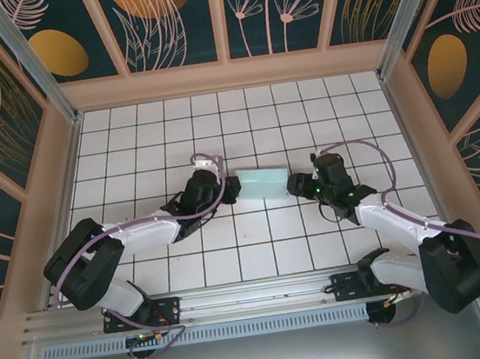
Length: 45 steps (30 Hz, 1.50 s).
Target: Fold the paper box
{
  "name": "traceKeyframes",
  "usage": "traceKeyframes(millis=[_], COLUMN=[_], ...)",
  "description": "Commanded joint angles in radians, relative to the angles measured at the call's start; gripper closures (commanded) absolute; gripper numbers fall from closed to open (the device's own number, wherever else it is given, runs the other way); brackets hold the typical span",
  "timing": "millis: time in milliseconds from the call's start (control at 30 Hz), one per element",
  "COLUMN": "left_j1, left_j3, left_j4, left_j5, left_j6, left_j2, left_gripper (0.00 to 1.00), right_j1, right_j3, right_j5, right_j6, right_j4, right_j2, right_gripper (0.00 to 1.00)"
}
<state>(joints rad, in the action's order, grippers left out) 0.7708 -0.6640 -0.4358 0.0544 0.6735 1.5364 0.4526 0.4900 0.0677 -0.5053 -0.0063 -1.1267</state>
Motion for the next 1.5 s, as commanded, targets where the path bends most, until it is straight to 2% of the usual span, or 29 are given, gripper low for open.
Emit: traceKeyframes(millis=[0, 167, 233, 367, 533, 700, 1000, 1067, 1100, 1133, 1233, 1267, 1367, 1433, 1467], left_j1=[0.006, 0.007, 0.006, 0.007, 0.007, 0.007, 0.007, 0.006, 0.006, 0.007, 0.006, 0.005, 0.005, 0.004, 0.002], left_j3=[0.058, 0.059, 0.059, 0.054, 0.061, 0.07, 0.051, 0.039, 0.032, 0.023, -0.01, -0.025, -0.114, -0.193, -0.234], left_j4=[0.262, 0.269, 0.268, 0.266, 0.267, 0.273, 0.274, 0.289, 0.295, 0.303, 0.321, 0.324, 0.387, 0.451, 0.481], left_j5=[-0.004, -0.002, -0.002, -0.005, -0.001, 0.004, 0.024, 0.034, 0.038, 0.043, 0.049, 0.041, 0.049, 0.059, 0.073], left_j6=[-0.026, -0.03, -0.032, -0.032, -0.029, -0.032, -0.034, -0.038, -0.038, -0.039, -0.049, -0.059, -0.068, -0.081, -0.084], left_j2=[0.068, 0.062, 0.062, 0.067, 0.054, 0.041, 0.036, 0.028, 0.021, 0.012, -0.026, -0.049, -0.097, -0.098, -0.096], left_gripper=[0.8, 0.8, 0.8, 0.8, 0.8, 0.8, 0.76, 0.71, 0.66, 0.6, 0.41, 0.33, 0.15, 0.04, 0.02], right_j1=[0.017, 0.019, 0.018, 0.06, 0.086, 0.062, 0.052, 0.052, 0.053, 0.052, 0.052, 0.052, 0.049, 0.045, 0.043], right_j3=[0.016, 0.031, 0.045, 0.097, 0.07, -0.017, 0.01, 0.022, 0.027, 0.032, 0.053, 0.069, 0.13, 0.167, 0.181], right_j5=[-0.008, -0.099, -0.088, -0.053, -0.07, -0.074, -0.052, -0.041, -0.032, -0.016, 0.011, 0.029, 0.066, 0.081, 0.091], right_j6=[-0.008, 0.011, 0.036, 0.064, 0.048, 0.027, 0.08, 0.115, 0.129, 0.155, 0.249, 0.306, 0.42, 0.466, 0.491], right_j4=[0.021, 0.007, 0.018, 0.024, 0.048, 0.075, 0.092, 0.098, 0.102, 0.108, 0.105, 0.082, -0.006, -0.049, -0.065], right_j2=[0.046, 0.128, 0.129, 0.031, -0.087, -0.102, 0.022, 0.043, 0.051, 0.055, 0.066, 0.072, 0.09, 0.104, 0.113], right_gripper=[0.33, 0.32, 0.26, 0.16, 0.16, 0.3, 0.69, 0.69, 0.67, 0.61, 0.33, 0.27, 0.15, 0.11, 0.11])
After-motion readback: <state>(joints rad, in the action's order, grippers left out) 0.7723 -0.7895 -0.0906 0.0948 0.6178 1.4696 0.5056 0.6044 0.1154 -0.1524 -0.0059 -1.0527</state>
